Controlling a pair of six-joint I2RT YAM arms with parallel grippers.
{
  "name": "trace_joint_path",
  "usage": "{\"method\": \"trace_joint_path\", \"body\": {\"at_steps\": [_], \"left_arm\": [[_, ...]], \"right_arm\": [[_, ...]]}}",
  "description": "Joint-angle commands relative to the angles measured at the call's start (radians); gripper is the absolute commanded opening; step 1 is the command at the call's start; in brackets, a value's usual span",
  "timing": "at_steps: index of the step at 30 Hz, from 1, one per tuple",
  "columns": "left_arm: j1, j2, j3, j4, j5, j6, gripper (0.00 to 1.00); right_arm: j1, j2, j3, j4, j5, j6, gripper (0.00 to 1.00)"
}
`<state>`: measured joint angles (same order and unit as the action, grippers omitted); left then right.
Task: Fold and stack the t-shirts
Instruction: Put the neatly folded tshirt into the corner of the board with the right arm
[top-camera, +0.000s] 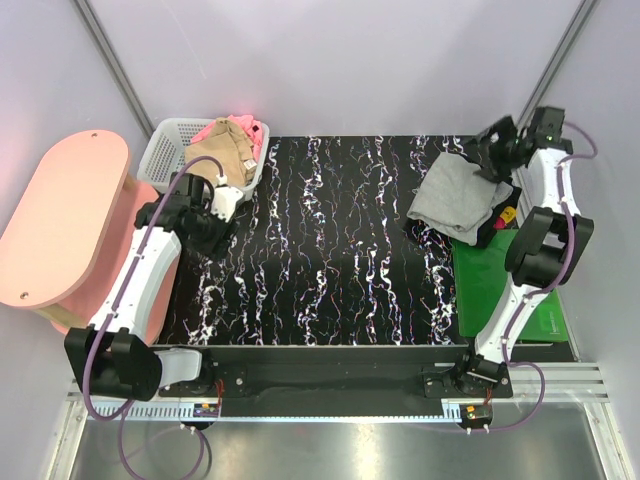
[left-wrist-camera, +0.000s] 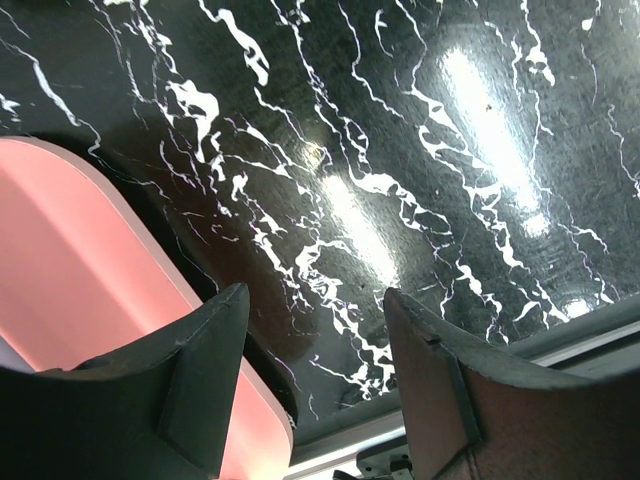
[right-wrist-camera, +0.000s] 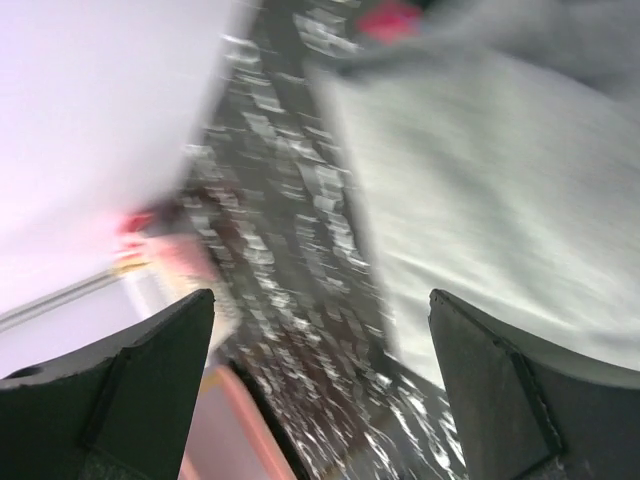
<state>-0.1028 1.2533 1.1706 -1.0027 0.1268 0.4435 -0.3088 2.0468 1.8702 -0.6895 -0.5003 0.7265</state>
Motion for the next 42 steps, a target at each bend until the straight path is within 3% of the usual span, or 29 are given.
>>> {"method": "trace_joint_path", "body": {"at_steps": [1,8,12,19,25,29,31,36,42], "left_arm": [[0.006,0.018,0.057,0.009,-0.007,-0.014,0.62],[0.015,0.032,0.049,0.007,-0.012,-0.003,0.61],[0.02,0.029,0.043,0.007,-0.004,-0.006,0.61],[0.02,-0.002,0.04,0.007,0.005,-0.025,0.61],[0.02,-0.043,0.196,-0.017,0.062,-0.12,0.65],[0.02,-0.078,0.29,-0.02,0.08,-0.15,0.68],[0.02,-0.095,0.313,-0.02,0.079,-0.166,0.69],[0.02,-0.135,0.275,-0.017,0.059,-0.183,0.74],[0.02,-0.23,0.16,0.012,0.017,-0.181,0.77]], "right_arm": [[0.003,0.061,0.173,0.1,-0.164,0.059,0.96],[0.004,0.254,0.166,0.099,-0.149,-0.018,0.96],[-0.01,0.297,0.097,0.099,-0.086,-0.055,0.97],[-0.029,0.279,0.125,0.1,-0.06,-0.093,0.98],[0.01,0.037,0.204,0.108,-0.102,-0.11,1.0],[0.109,-0.178,0.186,0.104,-0.097,-0.189,1.0],[0.224,-0.308,0.15,0.076,-0.055,-0.28,1.0],[0.48,-0.535,-0.122,0.099,-0.004,-0.348,1.0],[0.622,-0.741,-0.41,0.157,0.005,-0.337,1.0]]}}
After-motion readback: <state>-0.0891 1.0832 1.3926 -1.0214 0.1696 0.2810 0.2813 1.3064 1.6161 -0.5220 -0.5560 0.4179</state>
